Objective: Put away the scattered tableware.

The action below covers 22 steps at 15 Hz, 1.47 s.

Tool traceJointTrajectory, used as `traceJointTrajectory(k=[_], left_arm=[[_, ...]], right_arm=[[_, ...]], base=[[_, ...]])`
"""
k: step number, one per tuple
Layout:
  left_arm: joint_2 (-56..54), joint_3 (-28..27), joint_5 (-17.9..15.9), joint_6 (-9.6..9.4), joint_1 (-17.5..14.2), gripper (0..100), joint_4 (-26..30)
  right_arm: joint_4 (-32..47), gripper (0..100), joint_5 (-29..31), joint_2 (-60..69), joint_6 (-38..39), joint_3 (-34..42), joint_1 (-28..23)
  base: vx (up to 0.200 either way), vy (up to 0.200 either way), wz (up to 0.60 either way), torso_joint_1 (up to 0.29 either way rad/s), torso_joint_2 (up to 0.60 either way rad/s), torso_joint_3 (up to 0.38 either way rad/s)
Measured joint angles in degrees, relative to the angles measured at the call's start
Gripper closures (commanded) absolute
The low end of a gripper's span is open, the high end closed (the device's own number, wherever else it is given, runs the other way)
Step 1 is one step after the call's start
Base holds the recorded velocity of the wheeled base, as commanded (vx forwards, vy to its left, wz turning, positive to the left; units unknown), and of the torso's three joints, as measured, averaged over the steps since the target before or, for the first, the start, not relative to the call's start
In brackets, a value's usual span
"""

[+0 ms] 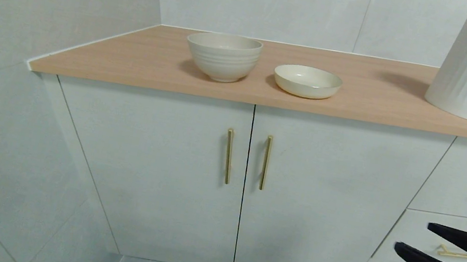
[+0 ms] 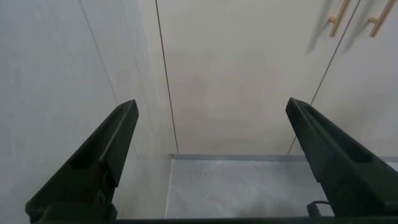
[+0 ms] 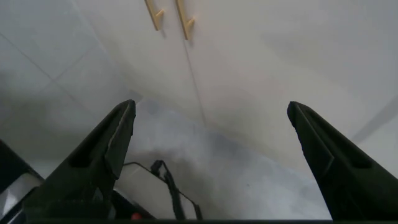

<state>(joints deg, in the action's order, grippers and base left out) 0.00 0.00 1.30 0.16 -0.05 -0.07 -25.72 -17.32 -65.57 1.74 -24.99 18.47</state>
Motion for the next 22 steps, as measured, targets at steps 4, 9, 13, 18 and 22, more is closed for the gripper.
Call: traceJointTrajectory(k=[4,9,13,18,22], left_arm=[[0.00,0.00,0.00,-0.16,0.00,0,0.00],[0.00,0.00,-0.05,-0.11,0.00,0,0.00],[0.00,0.00,-0.02,-0.13,0.00,0,0.00],[0.00,0.00,-0.02,-0.16,0.00,0,0.00],[0.00,0.00,-0.05,-0.16,0.00,0,0.00]], right_arm=[[-6.95,0,-0.05,-18.36,0.37,-10.89,5.53],[-7.67,0,0.06,-35.52,3.62,-26.36,11.37],[-8.81,0,0.13,-45.04,13.49,-35.69,13.30],[-16.26,0,0.06,-50.91,13.89,-37.44,13.69],[-18.46,0,0.00,-52.70,15.60,-37.71,14.82]], base=[[0.000,0.000,0.00,0.000,0.00,0.000],[0.000,0.000,0.00,0.000,0.00,0.000],[0.000,0.000,0.00,0.000,0.00,0.000],[0.000,0.000,0.00,0.000,0.00,0.000],[0.000,0.000,0.00,0.000,0.00,0.000]])
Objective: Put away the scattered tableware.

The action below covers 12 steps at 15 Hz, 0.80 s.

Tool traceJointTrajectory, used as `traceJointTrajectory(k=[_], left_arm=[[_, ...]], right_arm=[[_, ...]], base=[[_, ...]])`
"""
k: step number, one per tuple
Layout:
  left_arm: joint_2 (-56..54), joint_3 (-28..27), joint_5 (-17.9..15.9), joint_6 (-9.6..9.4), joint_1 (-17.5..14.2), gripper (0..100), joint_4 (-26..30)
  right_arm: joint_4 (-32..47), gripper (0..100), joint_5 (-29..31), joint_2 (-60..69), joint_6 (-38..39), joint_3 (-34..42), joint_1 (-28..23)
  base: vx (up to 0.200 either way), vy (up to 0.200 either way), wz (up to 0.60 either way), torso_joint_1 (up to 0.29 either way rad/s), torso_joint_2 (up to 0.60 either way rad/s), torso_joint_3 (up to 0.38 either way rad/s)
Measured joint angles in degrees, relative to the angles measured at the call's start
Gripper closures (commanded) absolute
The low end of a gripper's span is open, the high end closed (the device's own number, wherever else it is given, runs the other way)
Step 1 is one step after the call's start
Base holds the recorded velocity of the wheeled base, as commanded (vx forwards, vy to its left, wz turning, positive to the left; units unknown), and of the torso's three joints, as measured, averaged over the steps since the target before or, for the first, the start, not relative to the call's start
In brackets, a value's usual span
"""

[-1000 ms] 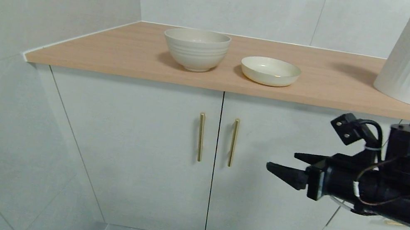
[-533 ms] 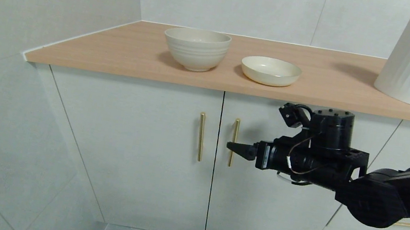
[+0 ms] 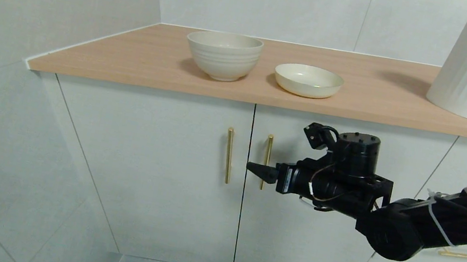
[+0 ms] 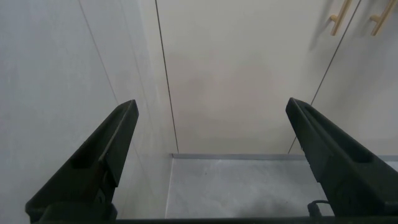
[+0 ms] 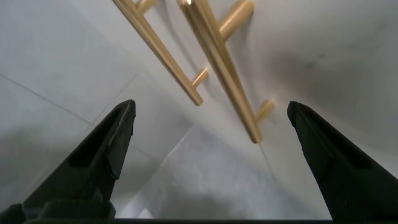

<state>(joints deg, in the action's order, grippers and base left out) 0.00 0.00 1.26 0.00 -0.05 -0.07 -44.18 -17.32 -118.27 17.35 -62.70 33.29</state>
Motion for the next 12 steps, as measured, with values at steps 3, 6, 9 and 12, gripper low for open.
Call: traceJointTrajectory(k=[3,6,9,12], left_arm=[[0.00,0.00,0.00,0.00,-0.02,0,0.00],[0.00,0.00,0.00,0.00,0.00,0,0.00],[0.00,0.00,0.02,0.00,0.00,0,0.00],[0.00,0.00,0.00,0.00,-0.02,0,0.00]], right_arm=[[-3.36,0,0.02,-1.73,1.89,-0.98,0.77],[-3.66,0,0.04,-3.43,2.17,-2.55,1.49],[-3.85,0,0.04,-4.44,3.50,-3.49,1.77],[-5.28,0,-0.22,-4.63,5.45,-3.47,2.12]], base=[[0.000,0.000,0.00,0.000,0.00,0.000],[0.000,0.000,0.00,0.000,0.00,0.000],[0.000,0.000,0.00,0.000,0.00,0.000],[0.000,0.000,0.00,0.000,0.00,0.000]])
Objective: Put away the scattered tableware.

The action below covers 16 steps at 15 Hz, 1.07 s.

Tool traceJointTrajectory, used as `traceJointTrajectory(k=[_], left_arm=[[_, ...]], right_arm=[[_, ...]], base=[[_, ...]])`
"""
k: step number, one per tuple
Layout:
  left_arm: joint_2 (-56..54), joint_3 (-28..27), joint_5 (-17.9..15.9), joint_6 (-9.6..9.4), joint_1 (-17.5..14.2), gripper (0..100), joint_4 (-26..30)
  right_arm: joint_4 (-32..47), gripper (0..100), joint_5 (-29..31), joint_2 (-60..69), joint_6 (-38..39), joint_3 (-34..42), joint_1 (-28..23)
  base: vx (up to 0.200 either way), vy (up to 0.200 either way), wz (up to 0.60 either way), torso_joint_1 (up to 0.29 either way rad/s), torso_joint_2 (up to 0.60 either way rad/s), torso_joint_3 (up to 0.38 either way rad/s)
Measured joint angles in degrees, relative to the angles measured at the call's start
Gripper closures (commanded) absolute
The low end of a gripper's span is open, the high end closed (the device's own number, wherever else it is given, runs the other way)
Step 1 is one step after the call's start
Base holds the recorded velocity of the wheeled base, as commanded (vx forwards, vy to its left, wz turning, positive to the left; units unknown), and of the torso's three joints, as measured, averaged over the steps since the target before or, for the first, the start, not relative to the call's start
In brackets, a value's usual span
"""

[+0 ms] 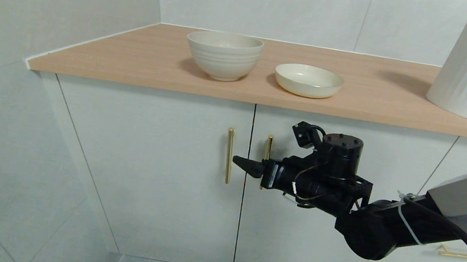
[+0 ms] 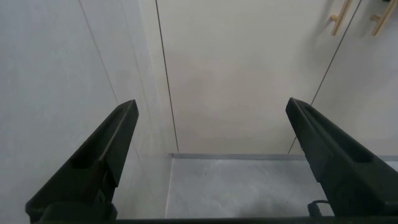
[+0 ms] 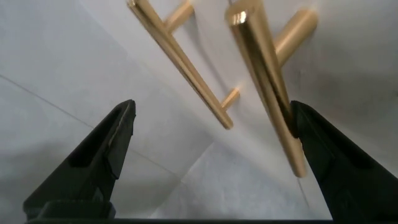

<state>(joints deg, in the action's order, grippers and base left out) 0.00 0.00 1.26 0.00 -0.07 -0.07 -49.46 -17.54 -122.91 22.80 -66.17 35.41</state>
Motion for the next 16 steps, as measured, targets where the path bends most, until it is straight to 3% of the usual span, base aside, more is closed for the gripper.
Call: traceJointTrajectory(k=[7,11,16], left_arm=[[0.00,0.00,0.02,0.00,0.02,0,0.00],[0.00,0.00,0.05,0.05,0.02,0,0.00],[0.00,0.00,0.00,0.10,0.02,0,0.02]], right_arm=[[0.24,0,-0.98,3.78,1.26,5.03,2.58],[0.74,0,-8.29,11.58,1.26,14.98,3.58],[0.13,0,-10.45,22.27,1.23,27.65,6.18]], base=[[0.000,0.000,0.00,0.000,0.00,0.000],[0.000,0.000,0.00,0.000,0.00,0.000],[0.000,0.000,0.00,0.000,0.00,0.000]])
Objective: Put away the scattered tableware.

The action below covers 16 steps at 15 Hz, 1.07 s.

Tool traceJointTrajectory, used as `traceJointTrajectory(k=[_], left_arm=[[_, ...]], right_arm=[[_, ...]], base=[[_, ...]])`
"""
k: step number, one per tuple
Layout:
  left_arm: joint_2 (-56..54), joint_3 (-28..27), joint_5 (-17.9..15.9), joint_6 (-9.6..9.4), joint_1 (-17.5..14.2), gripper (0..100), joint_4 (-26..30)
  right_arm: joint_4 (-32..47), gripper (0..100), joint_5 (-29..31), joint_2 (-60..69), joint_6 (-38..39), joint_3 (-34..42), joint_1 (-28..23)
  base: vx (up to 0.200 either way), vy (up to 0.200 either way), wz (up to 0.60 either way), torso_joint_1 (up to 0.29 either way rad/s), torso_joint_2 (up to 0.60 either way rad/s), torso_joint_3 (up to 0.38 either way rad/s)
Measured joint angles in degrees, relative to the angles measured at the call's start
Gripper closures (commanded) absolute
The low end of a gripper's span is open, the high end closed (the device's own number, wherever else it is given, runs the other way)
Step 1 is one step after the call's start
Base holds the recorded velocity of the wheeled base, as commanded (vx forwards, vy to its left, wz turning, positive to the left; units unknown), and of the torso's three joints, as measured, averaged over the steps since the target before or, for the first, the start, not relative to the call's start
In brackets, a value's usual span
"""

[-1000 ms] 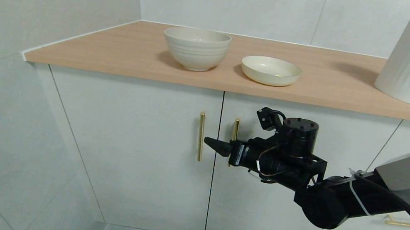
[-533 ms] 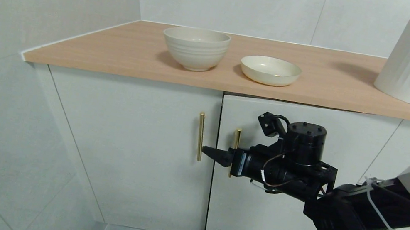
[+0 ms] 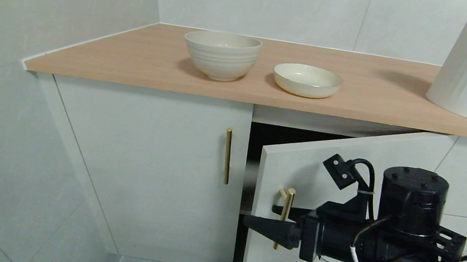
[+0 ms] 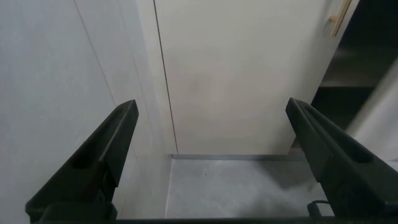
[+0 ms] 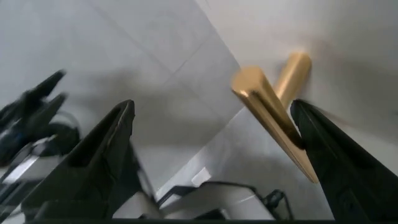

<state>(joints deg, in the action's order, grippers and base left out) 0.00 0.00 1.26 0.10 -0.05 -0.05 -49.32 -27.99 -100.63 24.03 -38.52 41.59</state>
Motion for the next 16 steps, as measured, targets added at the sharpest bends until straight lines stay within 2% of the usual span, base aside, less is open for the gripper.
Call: traceJointTrajectory(k=[5,7,9,11,14,16], left_arm=[[0.00,-0.35,-0.26,-0.37,-0.02,0,-0.22],[0.10,-3.94,-2.26,-0.17,0.00,0,0.95],[2.04,-9.29,-6.69,-0.12,0.05,0,4.61],[7.39,-14.76,-12.89,-0.15,0.12,0,7.24],[20.37,-22.74,-22.80,-0.69,0.23,0,7.88],[31.66,-28.68,-26.73,-1.11,0.62,0,7.59]], right_arm=[[-0.18,0,-0.11,4.35,0.02,3.83,1.21],[-0.24,0,-0.20,4.77,0.05,3.85,1.27],[-0.24,0,-0.33,4.94,0.05,3.85,1.29],[-0.27,0,-0.41,4.94,0.05,3.68,1.29],[-0.22,0,-0.44,5.10,0.06,3.58,1.37],[-0.13,0,-0.44,5.60,0.00,3.63,1.45]], base=[[0.000,0.000,0.00,0.000,0.00,0.000],[0.000,0.000,0.00,0.000,0.00,0.000],[0.000,0.000,0.00,0.000,0.00,0.000],[0.000,0.000,0.00,0.000,0.00,0.000],[0.000,0.000,0.00,0.000,0.00,0.000],[0.000,0.000,0.00,0.000,0.00,0.000]])
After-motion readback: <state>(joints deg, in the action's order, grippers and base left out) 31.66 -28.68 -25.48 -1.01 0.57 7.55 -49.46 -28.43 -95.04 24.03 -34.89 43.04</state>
